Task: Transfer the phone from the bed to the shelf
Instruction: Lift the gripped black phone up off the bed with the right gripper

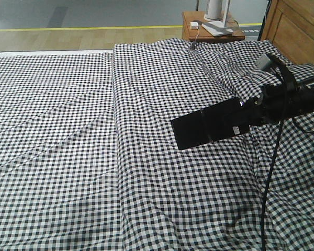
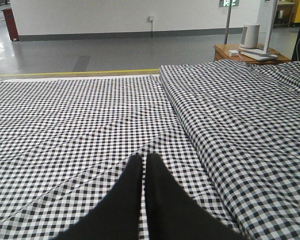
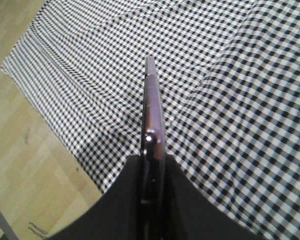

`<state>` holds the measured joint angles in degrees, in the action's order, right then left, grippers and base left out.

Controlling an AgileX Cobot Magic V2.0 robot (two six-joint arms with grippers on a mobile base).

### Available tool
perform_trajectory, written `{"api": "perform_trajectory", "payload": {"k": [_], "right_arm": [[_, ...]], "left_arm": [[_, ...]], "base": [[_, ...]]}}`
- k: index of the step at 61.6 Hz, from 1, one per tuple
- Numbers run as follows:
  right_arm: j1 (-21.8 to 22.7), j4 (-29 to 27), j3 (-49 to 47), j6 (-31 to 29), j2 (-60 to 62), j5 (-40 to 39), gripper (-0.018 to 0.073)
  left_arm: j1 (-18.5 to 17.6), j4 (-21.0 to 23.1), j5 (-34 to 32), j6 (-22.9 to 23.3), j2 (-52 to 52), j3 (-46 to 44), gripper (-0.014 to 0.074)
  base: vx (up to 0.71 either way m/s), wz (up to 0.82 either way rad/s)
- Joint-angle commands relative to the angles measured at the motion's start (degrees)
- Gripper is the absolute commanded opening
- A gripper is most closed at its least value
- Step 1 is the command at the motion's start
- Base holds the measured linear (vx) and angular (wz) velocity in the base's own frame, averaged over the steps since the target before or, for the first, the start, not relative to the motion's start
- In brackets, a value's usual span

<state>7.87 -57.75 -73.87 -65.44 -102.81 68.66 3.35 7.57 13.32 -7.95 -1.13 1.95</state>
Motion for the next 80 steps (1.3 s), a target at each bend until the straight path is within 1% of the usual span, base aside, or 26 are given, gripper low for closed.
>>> {"api": "perform_trajectory", "payload": {"k": [1, 9, 18, 40, 48, 60, 64, 73, 80], "right_arm": [[-0.06, -7.76, 2.15, -3.81, 3.87, 5.38, -0.0002], [-0.11, -10.48, 8.41, -8.98, 6.49, 5.38, -0.0001], [-0.11, -10.90, 11.30, -9.99, 10.32, 5.38, -0.0002], [-0.11, -9.38, 12.19, -6.92, 21.15, 5.38, -0.0002], [-0.15, -10.25, 13.27, -6.32, 24.65, 5.38, -0.0002], [-0.17, -10.27, 13.27, -3.12, 28.18, 5.38, -0.0002], [-1.90, -10.20, 13.27, -2.86, 28.73, 5.33, -0.0002], [-9.94, -8.59, 13.27, -2.86, 28.64, 5.33, -0.0001], [-13.86, -9.12, 13.27, -1.84, 28.57, 5.33, -0.0001]], "left_arm": [[-0.22, 0.36, -4.21, 0.22, -0.31, 0.14, 0.0001], [-0.22, 0.36, -4.21, 0.22, -0.31, 0.14, 0.0001], [-0.22, 0.36, -4.21, 0.22, -0.31, 0.14, 0.0001], [-0.22, 0.36, -4.21, 0.22, -0.31, 0.14, 0.0001], [-0.22, 0.36, -4.21, 0.22, -0.31, 0.14, 0.0001], [-0.22, 0.36, -4.21, 0.22, -0.31, 0.14, 0.0001], [-0.22, 0.36, -4.21, 0.22, -0.31, 0.14, 0.0001], [-0.22, 0.36, -4.21, 0.22, -0.31, 0.14, 0.0001], [-0.22, 0.36, -4.21, 0.22, -0.31, 0.14, 0.0001]], "base": [[0.00, 0.00], [0.00, 0.00], [0.00, 0.00], [0.00, 0.00], [0.00, 0.00], [0.00, 0.00], [0.00, 0.00], [0.00, 0.00], [0.00, 0.00]]}}
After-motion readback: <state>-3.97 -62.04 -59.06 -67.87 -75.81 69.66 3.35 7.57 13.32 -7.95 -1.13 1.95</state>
